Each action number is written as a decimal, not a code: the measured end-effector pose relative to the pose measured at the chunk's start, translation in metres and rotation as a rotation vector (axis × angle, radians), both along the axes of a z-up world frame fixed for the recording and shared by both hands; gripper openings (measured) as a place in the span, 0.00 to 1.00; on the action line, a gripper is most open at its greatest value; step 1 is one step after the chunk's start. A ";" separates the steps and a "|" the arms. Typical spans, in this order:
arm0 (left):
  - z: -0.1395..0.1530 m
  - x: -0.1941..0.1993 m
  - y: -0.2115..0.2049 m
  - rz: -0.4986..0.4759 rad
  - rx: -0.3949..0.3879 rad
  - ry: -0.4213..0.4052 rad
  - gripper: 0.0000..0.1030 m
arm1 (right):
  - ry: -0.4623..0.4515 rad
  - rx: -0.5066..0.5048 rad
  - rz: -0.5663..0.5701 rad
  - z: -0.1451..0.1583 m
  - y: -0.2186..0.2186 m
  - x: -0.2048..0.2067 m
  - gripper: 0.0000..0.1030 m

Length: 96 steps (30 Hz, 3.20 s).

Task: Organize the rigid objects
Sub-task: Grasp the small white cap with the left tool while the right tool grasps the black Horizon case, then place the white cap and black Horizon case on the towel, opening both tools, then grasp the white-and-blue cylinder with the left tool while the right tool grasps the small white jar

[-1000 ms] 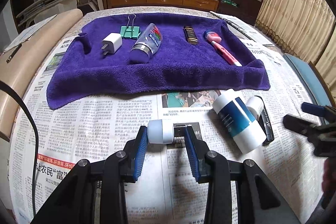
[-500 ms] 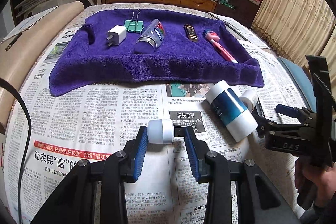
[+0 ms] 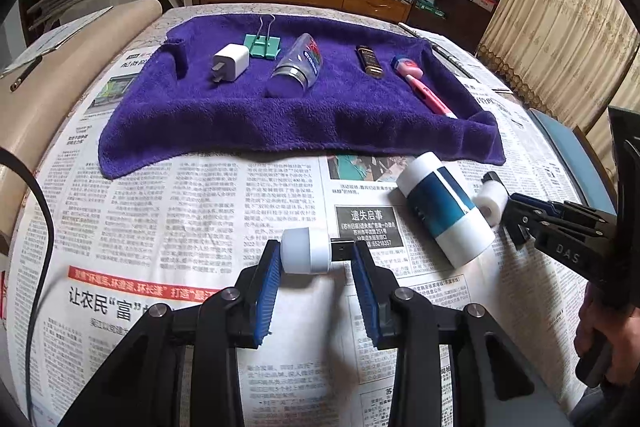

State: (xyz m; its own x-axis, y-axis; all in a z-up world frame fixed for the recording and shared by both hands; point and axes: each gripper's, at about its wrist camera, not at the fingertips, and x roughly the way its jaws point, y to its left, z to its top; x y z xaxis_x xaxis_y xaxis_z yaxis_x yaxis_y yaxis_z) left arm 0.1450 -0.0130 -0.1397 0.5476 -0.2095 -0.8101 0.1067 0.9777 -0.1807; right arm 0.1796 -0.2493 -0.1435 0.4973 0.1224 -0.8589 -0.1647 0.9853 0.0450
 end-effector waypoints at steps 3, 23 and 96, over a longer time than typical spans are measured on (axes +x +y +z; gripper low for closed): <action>0.005 0.002 0.006 0.004 -0.003 -0.010 0.33 | -0.011 0.004 -0.002 0.007 -0.004 -0.004 0.21; 0.045 0.108 0.054 0.010 0.012 -0.036 0.33 | -0.033 0.089 0.121 0.049 0.042 0.081 0.21; -0.007 0.046 -0.082 -0.025 0.013 0.147 1.00 | 0.032 0.106 -0.057 0.052 -0.058 -0.014 1.00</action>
